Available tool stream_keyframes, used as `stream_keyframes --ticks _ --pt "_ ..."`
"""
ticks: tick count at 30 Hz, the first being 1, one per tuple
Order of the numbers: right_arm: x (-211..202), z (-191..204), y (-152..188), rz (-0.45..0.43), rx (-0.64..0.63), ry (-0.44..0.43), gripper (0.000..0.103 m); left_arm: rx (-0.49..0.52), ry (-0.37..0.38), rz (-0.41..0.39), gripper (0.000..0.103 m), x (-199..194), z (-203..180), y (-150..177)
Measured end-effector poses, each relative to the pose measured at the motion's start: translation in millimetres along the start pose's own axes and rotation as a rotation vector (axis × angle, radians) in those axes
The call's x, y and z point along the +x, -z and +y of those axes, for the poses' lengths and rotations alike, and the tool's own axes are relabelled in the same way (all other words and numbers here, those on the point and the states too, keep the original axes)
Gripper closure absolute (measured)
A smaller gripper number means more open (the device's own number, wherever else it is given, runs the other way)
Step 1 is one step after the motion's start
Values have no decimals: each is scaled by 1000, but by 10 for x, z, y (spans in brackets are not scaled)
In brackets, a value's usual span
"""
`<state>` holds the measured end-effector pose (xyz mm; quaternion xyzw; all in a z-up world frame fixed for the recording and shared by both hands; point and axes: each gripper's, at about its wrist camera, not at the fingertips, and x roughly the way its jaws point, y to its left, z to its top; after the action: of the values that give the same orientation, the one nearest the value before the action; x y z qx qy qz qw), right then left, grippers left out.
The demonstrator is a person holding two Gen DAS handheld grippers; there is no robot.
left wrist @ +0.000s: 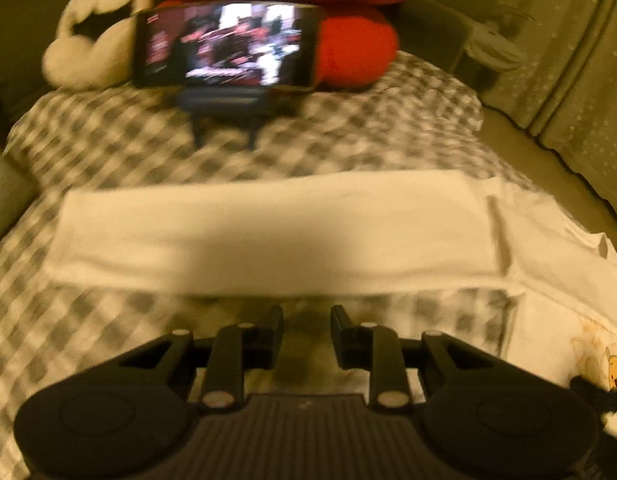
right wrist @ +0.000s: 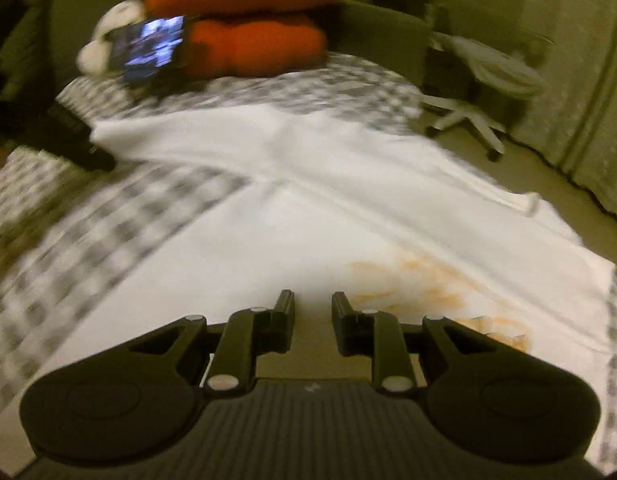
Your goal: Fold clothes
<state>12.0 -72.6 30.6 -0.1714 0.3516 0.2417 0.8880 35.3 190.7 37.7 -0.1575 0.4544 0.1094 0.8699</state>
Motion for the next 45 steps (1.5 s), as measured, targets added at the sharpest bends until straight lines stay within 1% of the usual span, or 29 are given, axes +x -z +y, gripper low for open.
stream_keyframes --ticks 2,7,9,12,13,14,17,19,22,23,24,25,26,27,28,31,34,36,38,40,43,44,45 --pt "-80 210 46 -18 -51 36 78 -43 -3 -3 77 -53 155 36" --pt "-358 619 252 -43 -73 -72 78 -173 -16 -2 77 -117 573 100" --pt "-439 805 356 -57 -113 -66 78 -239 -26 -1 77 -118 734 112" --pt "-557 962 493 -76 -114 -75 78 -334 -64 0 77 -114 929 141" --pt "-598 999 538 -80 -110 -91 77 -358 -81 3 77 -110 975 151" --pt "-640 1033 584 -84 -105 -110 76 -377 -89 2 77 -105 1012 155" --pt "-747 1249 733 -103 -151 -123 78 -411 -92 -5 77 -107 1065 155" --pt "-817 1398 832 -115 -184 -129 78 -423 -106 -2 77 -97 1065 160" --pt "-901 1444 880 -119 -176 -141 80 -439 -124 -12 77 -89 1067 154" --pt "-947 1421 881 -129 -159 -158 80 -443 -126 -15 76 -89 1061 155" --pt "-995 1396 881 -141 -142 -178 82 -448 -125 -16 75 -90 1063 154" --pt "-1054 1354 883 -162 -126 -171 83 -454 -123 -17 75 -90 1066 153" --pt "-1116 1309 885 -185 -110 -160 83 -462 -123 -19 75 -92 1073 155" --pt "-1146 1225 887 -196 -84 -130 80 -469 -122 -21 75 -94 1080 157" --pt "-1170 1135 890 -204 -56 -97 80 -474 -121 -21 74 -95 1083 159" --pt "-1162 733 942 -161 83 -10 80 -488 -121 -19 74 -92 1094 160" --pt "-1194 362 1067 -113 195 114 79 -503 -117 -19 74 -97 1103 163" --pt "-1220 112 1166 -85 300 158 79 -507 -118 -18 74 -97 1100 159" --pt "-1233 -69 1273 -44 377 210 79 -508 -118 -19 73 -93 1095 155" --pt "-1201 -196 1377 18 430 262 79 -505 -115 -19 72 -80 1108 143" --pt "-1241 -268 1434 27 471 268 79 -515 -96 -22 69 -69 1118 131" --pt "-1248 -281 1437 33 470 288 79 -530 -83 -23 66 -64 1133 130" --pt "-1254 -294 1438 40 467 311 78 -545 -73 -25 65 -58 1151 129"
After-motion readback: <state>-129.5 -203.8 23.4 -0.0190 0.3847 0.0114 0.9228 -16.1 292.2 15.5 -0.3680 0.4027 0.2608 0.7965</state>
